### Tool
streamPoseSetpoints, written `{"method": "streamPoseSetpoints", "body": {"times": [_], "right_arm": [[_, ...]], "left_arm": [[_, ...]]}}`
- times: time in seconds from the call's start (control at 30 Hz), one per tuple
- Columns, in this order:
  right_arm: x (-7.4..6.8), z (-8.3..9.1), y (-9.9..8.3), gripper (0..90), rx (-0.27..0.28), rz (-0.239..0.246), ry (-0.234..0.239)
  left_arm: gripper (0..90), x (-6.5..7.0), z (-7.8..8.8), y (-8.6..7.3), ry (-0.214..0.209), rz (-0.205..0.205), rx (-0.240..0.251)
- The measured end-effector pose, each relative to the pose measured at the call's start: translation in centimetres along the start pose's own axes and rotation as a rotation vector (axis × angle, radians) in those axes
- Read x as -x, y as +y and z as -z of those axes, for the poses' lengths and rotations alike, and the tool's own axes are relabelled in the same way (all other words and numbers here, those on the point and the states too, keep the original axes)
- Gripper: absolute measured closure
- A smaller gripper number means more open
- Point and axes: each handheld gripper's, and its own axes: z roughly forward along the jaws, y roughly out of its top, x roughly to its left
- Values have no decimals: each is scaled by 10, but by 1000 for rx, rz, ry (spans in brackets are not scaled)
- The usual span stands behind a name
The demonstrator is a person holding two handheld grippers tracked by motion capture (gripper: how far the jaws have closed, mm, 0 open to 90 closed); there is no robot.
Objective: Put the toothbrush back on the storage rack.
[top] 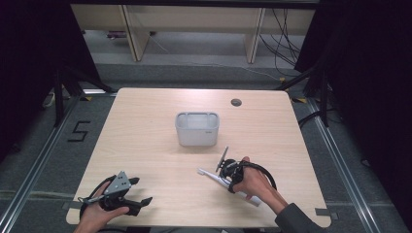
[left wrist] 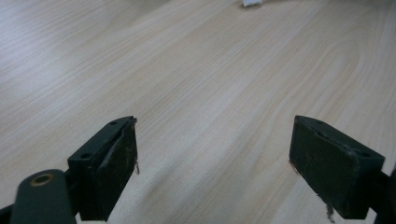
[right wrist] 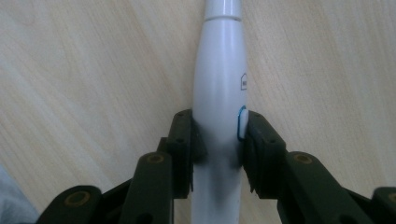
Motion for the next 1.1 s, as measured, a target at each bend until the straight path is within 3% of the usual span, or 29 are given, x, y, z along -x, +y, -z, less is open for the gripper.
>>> {"method": "streamPoseSetpoints", "body": {"times": [0.1, 0.13, 0.27, 0.4, 0.43, 0.47, 0.5, 0.53, 0.7, 0.73, 0.77, 1.0, 1.1], "right_arm": [[-1, 0, 2, 667, -17, 26, -11], [-3, 0, 4, 667, -32, 34, -14], [-4, 0, 6, 667, -47, 58, -27], [-5, 0, 6, 667, -51, 48, -23], [-5, -1, 6, 667, -49, 48, -19], [-6, -2, 5, 667, -37, 48, -10], [-6, -2, 5, 667, -37, 48, -10], [-5, -1, 6, 667, -50, 51, -15], [-6, 0, 4, 668, -44, 60, -25], [-4, 1, 2, 668, -22, 49, -14], [-4, 1, 2, 668, -22, 49, -14], [-1, 12, -11, 669, 50, 29, -8], [-2, 15, -14, 669, 76, -3, 4]], "left_arm": [[150, 2, -1, 0, -6, 13, 26], [150, 1, 0, 0, -3, 6, 3], [150, 0, 1, 0, 0, -14, -7], [150, 1, 0, 0, -2, 12, 12], [150, 1, 0, 0, -2, 12, 12], [150, 0, 1, 0, 0, -19, -11], [150, 0, 1, 0, 0, -19, -11], [150, 1, 0, 0, -7, 6, 9], [150, 1, 0, 0, 0, 8, 8], [150, -1, 1, 1, -3, -1, -11], [150, 1, 0, 0, -4, 18, 6], [150, 1, 1, 1, 2, 9, 8], [150, 0, 0, 0, -1, 5, -3]]}}
